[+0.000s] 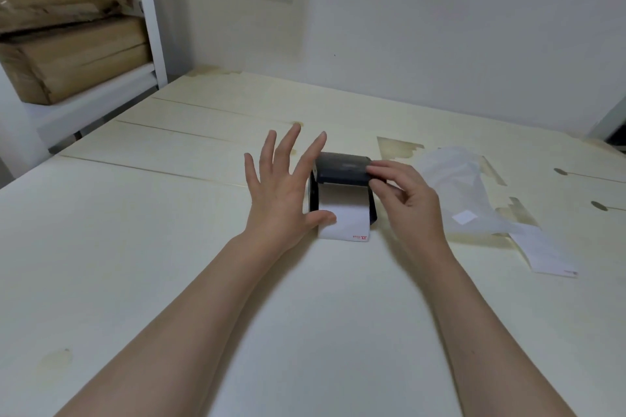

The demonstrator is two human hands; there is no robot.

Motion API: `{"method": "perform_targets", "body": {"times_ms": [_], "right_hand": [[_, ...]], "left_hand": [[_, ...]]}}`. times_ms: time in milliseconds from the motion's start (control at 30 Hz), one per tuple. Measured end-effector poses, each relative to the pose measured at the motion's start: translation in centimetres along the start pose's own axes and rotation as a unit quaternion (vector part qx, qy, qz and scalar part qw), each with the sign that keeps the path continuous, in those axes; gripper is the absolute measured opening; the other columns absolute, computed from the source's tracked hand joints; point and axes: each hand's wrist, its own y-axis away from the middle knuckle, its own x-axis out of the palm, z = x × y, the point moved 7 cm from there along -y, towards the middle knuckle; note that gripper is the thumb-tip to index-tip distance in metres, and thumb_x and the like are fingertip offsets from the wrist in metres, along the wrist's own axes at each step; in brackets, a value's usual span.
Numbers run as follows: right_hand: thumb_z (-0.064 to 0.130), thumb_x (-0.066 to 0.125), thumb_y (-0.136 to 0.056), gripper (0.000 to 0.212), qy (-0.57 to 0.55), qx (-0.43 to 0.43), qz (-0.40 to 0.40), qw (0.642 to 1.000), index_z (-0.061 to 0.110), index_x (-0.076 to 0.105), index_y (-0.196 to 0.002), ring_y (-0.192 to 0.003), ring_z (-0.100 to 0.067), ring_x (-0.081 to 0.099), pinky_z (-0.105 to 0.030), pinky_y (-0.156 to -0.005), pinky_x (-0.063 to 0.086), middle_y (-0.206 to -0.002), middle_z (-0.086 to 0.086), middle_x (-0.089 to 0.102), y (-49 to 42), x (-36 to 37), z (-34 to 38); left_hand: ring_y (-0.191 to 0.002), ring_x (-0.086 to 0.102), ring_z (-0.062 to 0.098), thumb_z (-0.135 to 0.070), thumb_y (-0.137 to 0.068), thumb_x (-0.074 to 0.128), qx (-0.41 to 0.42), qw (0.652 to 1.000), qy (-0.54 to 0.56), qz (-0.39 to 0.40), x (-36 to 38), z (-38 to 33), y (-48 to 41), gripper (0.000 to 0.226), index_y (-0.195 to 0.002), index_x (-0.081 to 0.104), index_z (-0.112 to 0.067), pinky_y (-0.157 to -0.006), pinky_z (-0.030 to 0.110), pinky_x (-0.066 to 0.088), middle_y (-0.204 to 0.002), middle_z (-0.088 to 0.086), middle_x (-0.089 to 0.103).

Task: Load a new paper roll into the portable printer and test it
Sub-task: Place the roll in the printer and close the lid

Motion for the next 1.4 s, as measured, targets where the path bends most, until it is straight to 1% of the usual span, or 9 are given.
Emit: {"method": "perform_targets", "body": {"times_ms": [167, 400, 567, 733, 833, 1000, 1133, 1300, 1400], "right_hand": [[0.013, 0.068, -0.086, 0.027, 0.095, -0.033, 0.055, 0.993, 0.025, 0.073, -0.11, -0.118, -0.01, 0.057, -0.034, -0.103, 0.046, -0.122, 0.01, 0.062, 0.8, 0.2, -0.9], [0.016, 0.068, -0.087, 0.026, 0.167, -0.038, 0.09, 0.981, 0.025, 0.073, -0.111, -0.121, -0.008, 0.05, -0.002, -0.096, 0.029, -0.12, 0.013, 0.056, 1.1, 0.9, -1.5], [0.028, 0.062, -0.092, 0.017, 0.175, -0.014, 0.059, 0.983, 0.024, 0.079, -0.092, -0.11, -0.007, 0.054, -0.007, -0.087, 0.035, -0.109, 0.014, 0.062, 0.8, 1.0, -0.9], [0.025, 0.055, -0.096, 0.025, 0.124, 0.034, 0.007, 0.992, 0.02, 0.067, -0.117, -0.109, -0.012, 0.058, -0.032, -0.094, 0.05, -0.117, 0.006, 0.057, 0.0, 1.2, -0.9], [0.033, 0.046, -0.1, 0.045, 0.069, 0.126, 0.046, 0.989, 0.027, 0.042, -0.144, -0.117, -0.012, 0.054, -0.025, -0.093, 0.045, -0.138, 0.005, 0.047, -0.4, 2.4, -2.0], [0.023, 0.053, -0.097, 0.04, -0.028, 0.152, 0.081, 0.985, 0.029, 0.043, -0.135, -0.116, -0.007, 0.058, -0.029, -0.094, 0.05, -0.133, 0.008, 0.055, -0.3, 3.2, -3.2], [0.014, 0.056, -0.095, 0.047, -0.072, 0.162, 0.061, 0.982, 0.025, 0.039, -0.138, -0.113, -0.013, 0.062, -0.029, -0.087, 0.054, -0.135, 0.006, 0.05, -0.6, 3.2, -3.6], [0.042, 0.069, -0.081, 0.083, -0.168, 0.249, 0.002, 0.954, 0.021, 0.028, -0.151, -0.121, -0.018, 0.059, -0.04, -0.106, 0.046, -0.137, -0.001, 0.055, -1.1, 1.8, -5.2], [0.05, 0.066, -0.083, 0.071, -0.189, 0.264, 0.028, 0.945, 0.01, 0.049, -0.139, -0.119, -0.025, 0.062, -0.042, -0.103, 0.048, -0.131, -0.007, 0.063, -1.1, 1.6, -5.1]], "left_hand": [[-0.154, -0.008, 0.031, -0.052, -0.063, 0.084, 0.028, 0.999, -0.035, -0.002, 0.1, -0.2, 0.2, 0.111, -0.152, 0.019, -0.048, -0.117, 0.066, 0.0, -0.167, -0.004, 0.004], [-0.155, -0.003, 0.024, -0.052, -0.07, 0.079, 0.042, 0.997, -0.047, 0.039, 0.4, -0.1, 0.4, 0.088, -0.146, 0.036, -0.049, -0.117, 0.064, -0.005, -0.164, -0.014, 0.019], [-0.154, 0.006, 0.014, -0.062, -0.077, 0.067, 0.013, 0.996, -0.019, 0.082, 0.7, -0.3, 0.6, 0.064, -0.137, 0.051, -0.047, -0.12, 0.057, -0.01, -0.156, -0.022, 0.036], [-0.151, 0.018, 0.012, -0.053, -0.095, 0.049, -0.036, 0.998, 0.009, 0.05, 0.6, -0.5, 0.5, 0.036, -0.129, 0.059, -0.047, -0.122, 0.053, -0.003, -0.152, -0.023, 0.043], [-0.151, 0.021, 0.015, -0.047, -0.096, 0.053, -0.045, 0.998, 0.031, 0.019, 0.9, -0.6, 0.8, 0.037, -0.132, 0.059, -0.041, -0.123, 0.051, 0.001, -0.153, -0.017, 0.042], [-0.155, 0.001, 0.022, -0.066, -0.092, 0.042, -0.148, 0.985, -0.035, 0.077, 1.8, 1.2, 1.2, 0.069, -0.149, 0.039, -0.027, -0.121, 0.049, -0.006, -0.164, 0.002, 0.022], [-0.154, 0.007, 0.023, -0.059, -0.097, 0.035, -0.156, 0.975, 0.052, 0.152, 3.0, 1.6, 0.9, 0.053, -0.144, 0.046, -0.035, -0.121, 0.051, -0.006, -0.144, -0.002, 0.054], [-0.154, 0.012, 0.018, -0.047, -0.102, 0.038, -0.12, 0.964, 0.142, 0.191, 3.3, 1.9, 0.4, 0.051, -0.151, 0.034, -0.037, -0.122, 0.048, -0.006, -0.15, -0.011, 0.05], [-0.153, 0.013, 0.013, -0.038, -0.102, 0.044, -0.084, 0.955, 0.205, 0.199, 2.9, 1.6, 0.6, 0.051, -0.151, 0.03, -0.045, -0.122, 0.045, -0.006, -0.154, -0.019, 0.042]]}}
